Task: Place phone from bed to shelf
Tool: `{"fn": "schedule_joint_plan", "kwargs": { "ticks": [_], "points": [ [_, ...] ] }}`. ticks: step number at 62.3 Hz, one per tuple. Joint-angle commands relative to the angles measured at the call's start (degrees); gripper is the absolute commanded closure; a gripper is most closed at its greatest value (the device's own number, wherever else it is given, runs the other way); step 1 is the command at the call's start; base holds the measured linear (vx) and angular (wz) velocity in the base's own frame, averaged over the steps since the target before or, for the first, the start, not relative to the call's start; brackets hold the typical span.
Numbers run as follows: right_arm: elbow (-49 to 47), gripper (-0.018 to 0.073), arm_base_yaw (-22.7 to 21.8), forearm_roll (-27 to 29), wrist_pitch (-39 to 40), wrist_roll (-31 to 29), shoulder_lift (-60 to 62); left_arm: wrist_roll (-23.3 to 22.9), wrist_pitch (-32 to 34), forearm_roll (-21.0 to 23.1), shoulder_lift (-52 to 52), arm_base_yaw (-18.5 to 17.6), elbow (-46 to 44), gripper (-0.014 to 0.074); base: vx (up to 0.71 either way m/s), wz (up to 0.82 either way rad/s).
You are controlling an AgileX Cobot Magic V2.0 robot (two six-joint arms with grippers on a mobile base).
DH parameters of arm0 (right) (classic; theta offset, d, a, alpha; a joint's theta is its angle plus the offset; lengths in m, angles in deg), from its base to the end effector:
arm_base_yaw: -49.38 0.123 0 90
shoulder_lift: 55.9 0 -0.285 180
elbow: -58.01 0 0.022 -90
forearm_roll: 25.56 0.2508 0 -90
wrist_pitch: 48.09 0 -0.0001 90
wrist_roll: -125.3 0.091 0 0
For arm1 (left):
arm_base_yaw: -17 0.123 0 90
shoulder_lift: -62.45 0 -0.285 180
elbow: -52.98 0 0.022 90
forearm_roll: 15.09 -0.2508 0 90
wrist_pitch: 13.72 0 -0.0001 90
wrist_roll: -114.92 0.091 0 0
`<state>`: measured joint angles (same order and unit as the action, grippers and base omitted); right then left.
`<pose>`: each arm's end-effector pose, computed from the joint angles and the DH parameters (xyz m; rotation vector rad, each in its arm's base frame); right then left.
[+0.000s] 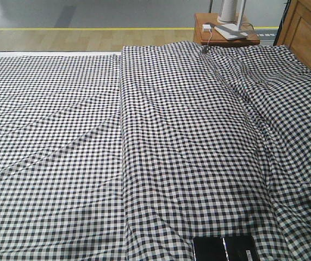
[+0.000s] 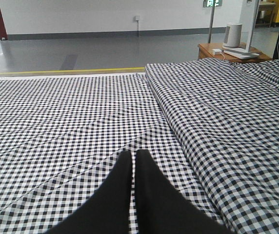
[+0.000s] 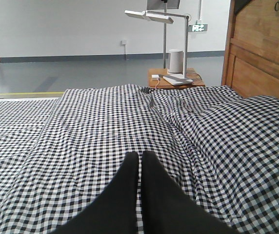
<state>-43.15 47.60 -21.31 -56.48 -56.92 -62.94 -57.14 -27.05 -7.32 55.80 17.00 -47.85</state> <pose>0.0565 -0.0008 0.1911 0.0458 1.6443 0.0116 0.0553 -0.0028 0.1818 0.0287 1.7282 -0.0221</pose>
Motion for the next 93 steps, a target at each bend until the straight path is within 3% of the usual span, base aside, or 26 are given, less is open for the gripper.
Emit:
{"fn": "schedule_joint_plan", "kwargs": {
  "ticks": [1,75,86,93],
  "points": [
    [0.4,0.0564,-0.2,-0.5,4.4,-0.5,0.2,-0.2,4.3,0.5,0.3,-0.2,0.1,0.0596,0.0,0.0],
    [0.4,0.0564,-0.2,-0.5,5.1,-0.5,0.2,-0.2,4.3,0.5,0.3,-0.2,0.1,0.0596,0.0,0.0],
    [0.4,0.0564,-0.2,-0.5,7.9,-0.2,0.2,-0.2,4.3,0.5,0.3,-0.2,0.1,0.0596,0.0,0.0],
    [0.3,0.0564,-0.2,-0.5,14.4,-3.2,0.2,-0.2,4.3,0.5,0.3,-0.2,0.1,0.0596,0.0,0.0]
  ]
}}
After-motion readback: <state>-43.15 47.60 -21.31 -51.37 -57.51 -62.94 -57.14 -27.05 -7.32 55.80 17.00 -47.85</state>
